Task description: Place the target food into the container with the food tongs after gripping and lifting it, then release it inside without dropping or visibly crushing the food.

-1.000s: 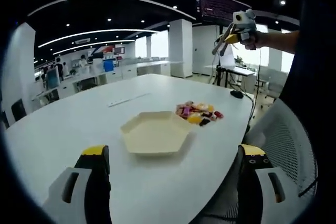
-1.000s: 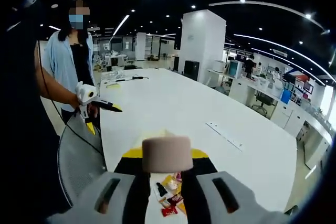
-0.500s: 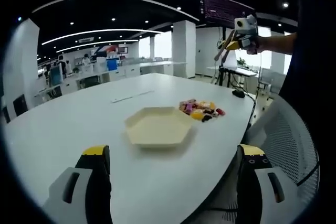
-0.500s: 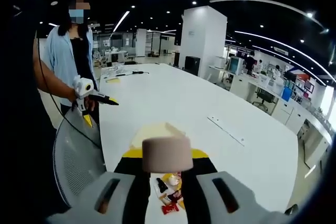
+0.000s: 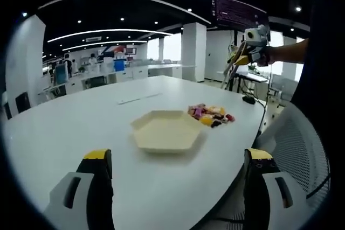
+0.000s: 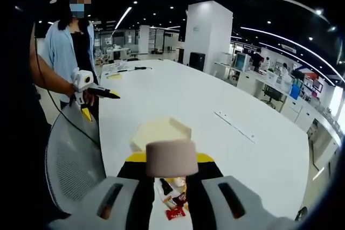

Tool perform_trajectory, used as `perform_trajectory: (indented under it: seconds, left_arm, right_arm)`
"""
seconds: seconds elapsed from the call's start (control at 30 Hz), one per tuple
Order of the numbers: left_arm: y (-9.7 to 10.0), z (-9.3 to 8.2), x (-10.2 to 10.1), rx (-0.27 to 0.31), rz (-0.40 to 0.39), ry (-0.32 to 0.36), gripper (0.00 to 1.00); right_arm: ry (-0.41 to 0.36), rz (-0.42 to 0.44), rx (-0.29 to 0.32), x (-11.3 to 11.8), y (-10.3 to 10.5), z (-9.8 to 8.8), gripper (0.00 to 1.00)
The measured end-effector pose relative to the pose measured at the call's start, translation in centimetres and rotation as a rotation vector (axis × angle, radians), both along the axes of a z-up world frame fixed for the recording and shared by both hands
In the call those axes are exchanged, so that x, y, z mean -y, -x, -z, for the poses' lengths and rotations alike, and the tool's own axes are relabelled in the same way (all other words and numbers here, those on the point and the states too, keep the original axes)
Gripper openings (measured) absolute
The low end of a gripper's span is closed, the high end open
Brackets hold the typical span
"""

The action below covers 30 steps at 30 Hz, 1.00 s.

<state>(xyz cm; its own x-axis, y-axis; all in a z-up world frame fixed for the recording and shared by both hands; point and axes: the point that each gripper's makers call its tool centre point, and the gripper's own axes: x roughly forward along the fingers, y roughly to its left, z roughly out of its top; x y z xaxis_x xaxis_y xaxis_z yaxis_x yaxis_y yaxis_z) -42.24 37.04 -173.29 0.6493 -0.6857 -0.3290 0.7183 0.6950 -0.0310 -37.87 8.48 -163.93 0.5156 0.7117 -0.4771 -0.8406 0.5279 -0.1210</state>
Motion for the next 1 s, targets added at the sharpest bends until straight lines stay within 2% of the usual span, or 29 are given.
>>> perform_trajectory:
  seconds: [0.17, 0.43, 0.63, 1.0]
  left_arm:
    - [0.4, 0.7, 0.4, 0.001, 0.026, -0.033, 0.97]
    - [0.6, 1.2, 0.7, -0.005, 0.039, -0.049, 0.97]
    - [0.1, 1.3, 0.1, -0.020, 0.003, -0.045, 0.96]
    - [1.1, 2.5, 0.9, -0.040, 0.066, -0.100, 0.95]
  right_arm:
    - [0.020, -0.012, -0.019, -0.4, -0.3, 2.0, 0.21]
    - [0.064, -0.039, -0.044, -0.8, -0.7, 5.3, 0.21]
    - [0.073, -0.032, -0.087, -1.0, -0.7, 8.2, 0.21]
    - [0.103, -0.016, -0.140, -1.0, -0.8, 11.8, 0.20]
